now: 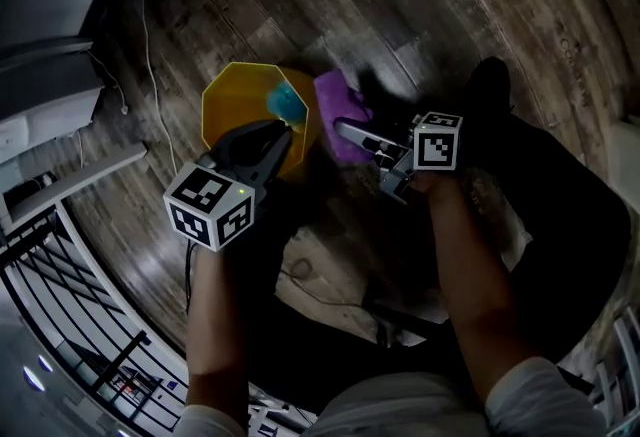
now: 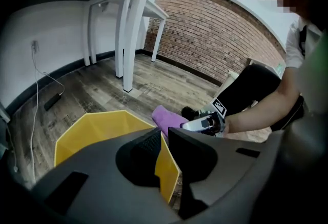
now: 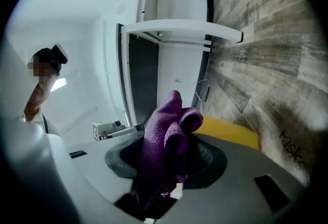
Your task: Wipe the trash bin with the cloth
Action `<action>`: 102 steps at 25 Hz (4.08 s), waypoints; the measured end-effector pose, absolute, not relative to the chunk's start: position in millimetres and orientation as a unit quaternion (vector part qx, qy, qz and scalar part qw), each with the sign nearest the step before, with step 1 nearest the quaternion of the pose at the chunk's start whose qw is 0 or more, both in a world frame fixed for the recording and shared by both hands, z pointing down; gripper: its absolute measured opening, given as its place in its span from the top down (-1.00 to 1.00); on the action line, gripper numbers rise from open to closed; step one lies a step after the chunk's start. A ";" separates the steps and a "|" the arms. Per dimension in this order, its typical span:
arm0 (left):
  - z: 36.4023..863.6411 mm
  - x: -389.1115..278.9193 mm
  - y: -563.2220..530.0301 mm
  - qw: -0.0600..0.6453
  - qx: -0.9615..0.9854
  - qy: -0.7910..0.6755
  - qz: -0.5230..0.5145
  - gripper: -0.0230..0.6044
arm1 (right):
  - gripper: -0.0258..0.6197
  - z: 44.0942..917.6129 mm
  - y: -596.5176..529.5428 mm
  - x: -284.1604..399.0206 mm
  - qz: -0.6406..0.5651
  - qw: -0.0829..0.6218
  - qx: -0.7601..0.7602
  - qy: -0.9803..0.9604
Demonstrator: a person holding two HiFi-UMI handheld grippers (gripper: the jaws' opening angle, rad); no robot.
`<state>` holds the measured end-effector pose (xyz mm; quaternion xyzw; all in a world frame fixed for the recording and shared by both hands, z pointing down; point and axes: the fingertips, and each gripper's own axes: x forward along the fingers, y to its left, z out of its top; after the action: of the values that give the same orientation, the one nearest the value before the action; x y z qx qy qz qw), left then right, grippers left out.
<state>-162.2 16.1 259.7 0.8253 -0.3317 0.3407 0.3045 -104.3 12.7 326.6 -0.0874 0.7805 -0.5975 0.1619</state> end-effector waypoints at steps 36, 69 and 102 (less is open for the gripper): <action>326.2 -159.1 77.2 0.281 0.798 -0.169 0.506 0.42 | 0.34 371.3 -21.1 -137.9 -0.776 0.053 -0.121 0.617; 220.1 -129.5 21.2 0.280 0.836 -0.330 0.338 0.49 | 0.34 236.8 -7.9 -98.0 -0.620 -0.220 -0.115 0.745; 256.6 -170.4 78.3 0.238 0.777 -0.449 0.371 0.50 | 0.34 341.6 -1.5 -105.5 -0.756 0.046 -0.223 0.613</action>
<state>-170.4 78.3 256.6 0.7775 -0.4488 0.3708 0.2380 -105.5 -1.5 341.6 -0.2233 0.6133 -0.7563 0.0460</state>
